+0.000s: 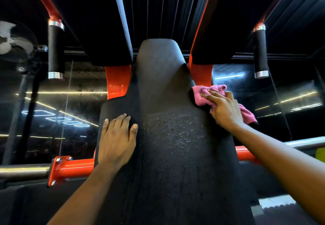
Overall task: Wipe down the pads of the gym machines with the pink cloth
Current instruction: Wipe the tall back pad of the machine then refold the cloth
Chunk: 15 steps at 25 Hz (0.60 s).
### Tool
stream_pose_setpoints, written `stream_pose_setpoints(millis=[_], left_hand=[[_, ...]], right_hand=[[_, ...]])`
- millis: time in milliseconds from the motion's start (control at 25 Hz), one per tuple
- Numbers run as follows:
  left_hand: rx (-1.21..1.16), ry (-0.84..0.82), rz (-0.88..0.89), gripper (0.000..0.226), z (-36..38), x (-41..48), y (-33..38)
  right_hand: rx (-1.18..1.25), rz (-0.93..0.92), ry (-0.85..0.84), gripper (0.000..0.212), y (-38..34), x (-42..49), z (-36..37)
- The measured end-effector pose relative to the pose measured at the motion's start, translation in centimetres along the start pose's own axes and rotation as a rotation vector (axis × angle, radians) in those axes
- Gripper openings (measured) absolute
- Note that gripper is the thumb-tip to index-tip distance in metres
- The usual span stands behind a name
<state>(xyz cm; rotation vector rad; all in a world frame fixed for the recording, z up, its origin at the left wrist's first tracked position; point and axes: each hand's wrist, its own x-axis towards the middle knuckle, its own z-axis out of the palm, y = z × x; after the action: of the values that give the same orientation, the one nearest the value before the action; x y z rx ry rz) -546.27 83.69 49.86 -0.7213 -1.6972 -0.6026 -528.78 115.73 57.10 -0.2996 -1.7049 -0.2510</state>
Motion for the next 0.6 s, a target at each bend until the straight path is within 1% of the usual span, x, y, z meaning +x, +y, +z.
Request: stream_pose_setpoints(millis=[40,120,160,200,240,280,320,360,440,480,560,600], left_hand=[[0.006,-0.013,0.006,0.072,-0.1,0.1,-0.2],[0.029,-0.044,0.021,0.074,-0.3,0.1,-0.6],[0.041,-0.052,0.033,0.074,-0.4,0.1,-0.6],[0.045,-0.049,0.038,0.074,-0.3,0.1,-0.6],[0.046,-0.039,0.033,0.073,-0.2,0.2,-0.5],[0.045,-0.034,0.023,0.072,-0.2,0.4,-0.5],[0.045,-0.033,0.015,0.071,-0.2,0.4,-0.4],[0.048,-0.032,0.013,0.070,-0.1,0.4,-0.4],[0.061,-0.039,0.021,0.069,0.0,0.4,-0.4],[0.062,-0.039,0.028,0.069,0.0,0.3,-0.4],[0.059,-0.030,0.038,0.069,-0.1,0.4,-0.6],[0.054,-0.038,0.046,0.068,-0.2,0.3,-0.7]], right_hand=[[0.021,0.090,0.006,0.074,-0.7,0.0,0.1],[0.043,0.332,0.051,0.067,-4.7,0.0,1.0],[0.037,0.340,0.078,0.063,-6.6,-0.2,1.5],[0.028,0.227,0.079,0.061,-7.4,-0.8,2.0],[0.009,0.065,0.037,0.063,-6.9,-1.4,2.1],[-0.017,-0.073,0.002,0.068,-5.1,-1.6,2.0],[-0.023,-0.084,0.001,0.071,-3.3,-1.6,1.7],[0.006,0.023,0.022,0.072,-2.6,-1.4,1.1],[0.061,0.363,0.084,0.068,-4.7,-1.4,1.3],[0.035,0.340,0.100,0.066,-6.6,-1.8,1.6],[-0.015,0.075,0.065,0.069,-6.3,-2.6,2.0],[-0.014,0.009,0.024,0.072,-4.3,-2.5,1.9]])
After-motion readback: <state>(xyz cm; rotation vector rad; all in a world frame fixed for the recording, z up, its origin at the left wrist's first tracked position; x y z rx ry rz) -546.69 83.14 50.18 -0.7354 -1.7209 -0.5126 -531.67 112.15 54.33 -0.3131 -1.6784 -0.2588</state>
